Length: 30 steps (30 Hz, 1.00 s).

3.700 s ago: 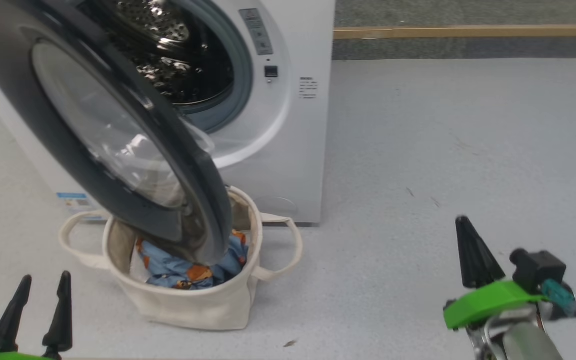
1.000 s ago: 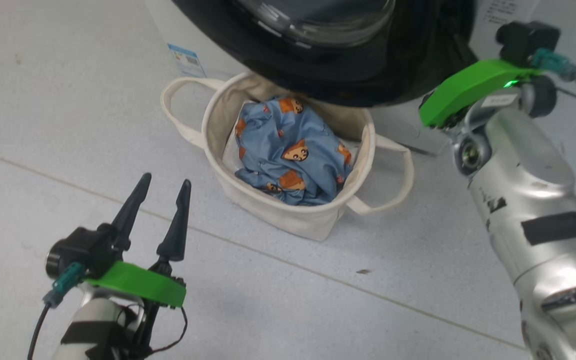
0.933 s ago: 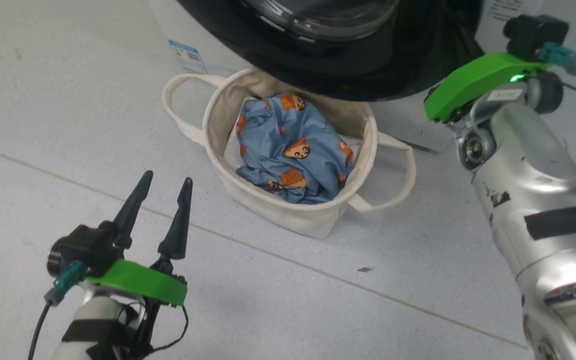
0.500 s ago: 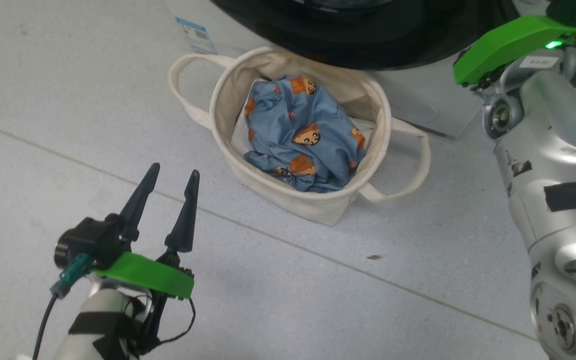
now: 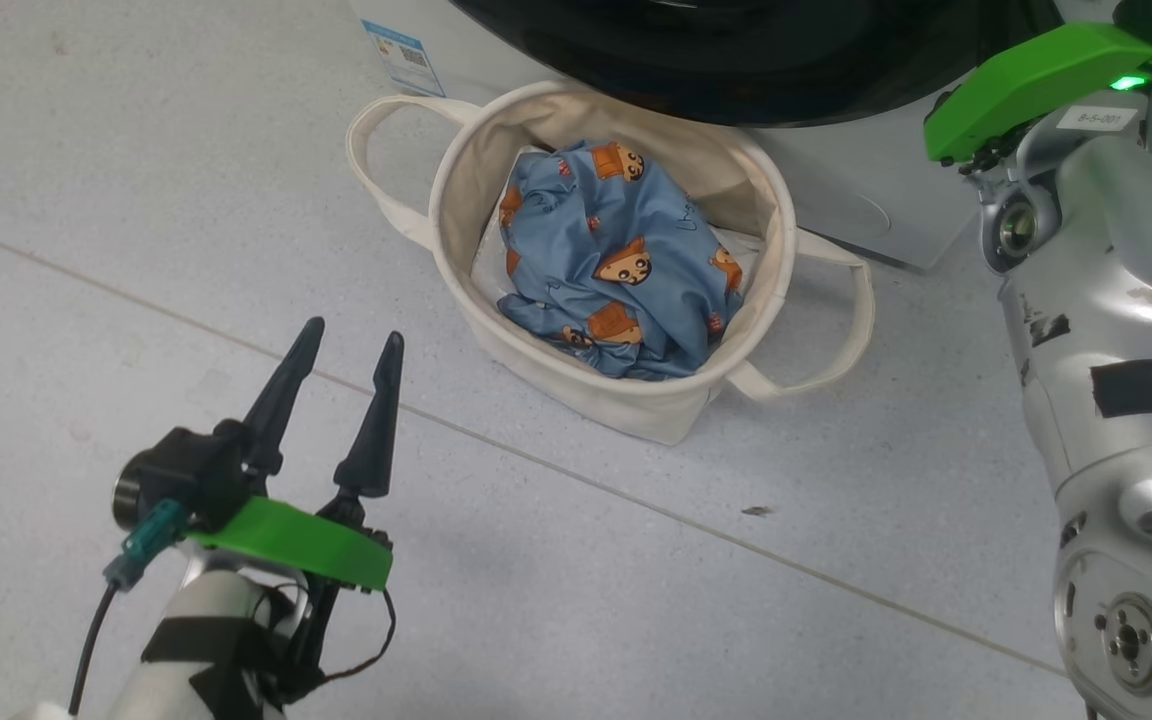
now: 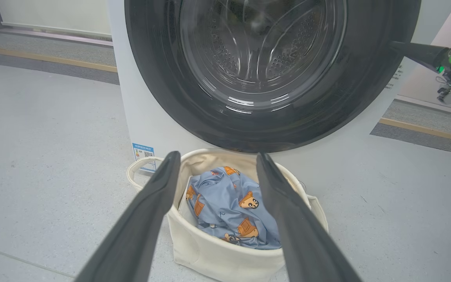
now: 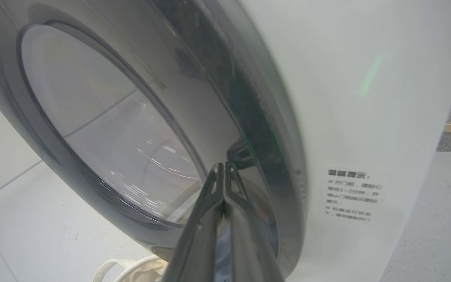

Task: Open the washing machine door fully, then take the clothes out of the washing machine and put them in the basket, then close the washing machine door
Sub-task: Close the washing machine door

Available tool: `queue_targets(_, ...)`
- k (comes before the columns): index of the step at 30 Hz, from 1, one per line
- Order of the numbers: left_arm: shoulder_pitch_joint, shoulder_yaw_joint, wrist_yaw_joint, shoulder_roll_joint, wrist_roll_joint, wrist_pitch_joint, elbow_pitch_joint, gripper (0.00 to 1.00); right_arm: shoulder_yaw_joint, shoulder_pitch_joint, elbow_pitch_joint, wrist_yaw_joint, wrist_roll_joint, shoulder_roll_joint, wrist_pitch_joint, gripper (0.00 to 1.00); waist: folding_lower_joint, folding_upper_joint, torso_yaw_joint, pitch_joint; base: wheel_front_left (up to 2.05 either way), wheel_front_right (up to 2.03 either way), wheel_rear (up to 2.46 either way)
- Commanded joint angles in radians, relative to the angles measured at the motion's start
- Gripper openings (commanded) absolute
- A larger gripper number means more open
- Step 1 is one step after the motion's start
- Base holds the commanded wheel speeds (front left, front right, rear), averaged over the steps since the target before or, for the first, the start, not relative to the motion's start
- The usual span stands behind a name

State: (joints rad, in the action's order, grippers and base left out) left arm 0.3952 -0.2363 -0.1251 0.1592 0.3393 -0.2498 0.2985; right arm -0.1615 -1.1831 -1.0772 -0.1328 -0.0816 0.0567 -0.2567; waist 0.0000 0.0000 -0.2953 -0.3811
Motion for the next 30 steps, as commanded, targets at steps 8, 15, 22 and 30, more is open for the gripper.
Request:
queue_targets(8, 0.022, 0.046, -0.006, 0.039, 0.017, -0.012, -0.017, 1.00, 0.069, -0.025, 0.008, 0.002, -0.049, -0.006, -0.005, 1.00, 0.0000, 0.0000, 0.009, 0.043, 0.00, 0.00, 0.00)
queue_targets(15, -0.001, 0.095, -0.006, 0.129, 0.068, -0.012, 0.026, 1.00, 0.288, 0.148, 0.156, 0.002, -0.258, -0.006, -0.005, 1.00, 0.0000, 0.0000, 0.064, 0.171, 0.00, 0.00, 0.00)
queue_targets(22, -0.016, 0.137, -0.006, 0.259, 0.123, -0.012, 0.047, 1.00, 0.330, 0.311, 0.309, 0.002, -0.272, -0.006, -0.005, 1.00, 0.0000, 0.0000, 0.161, 0.265, 0.00, 0.00, 0.00)
queue_targets(30, -0.013, 0.190, -0.006, 0.351, 0.222, -0.012, 0.071, 1.00, 0.310, 0.469, 0.455, 0.002, -0.254, -0.006, -0.005, 1.00, 0.0000, 0.0000, 0.283, 0.314, 0.00, 0.00, 0.00)
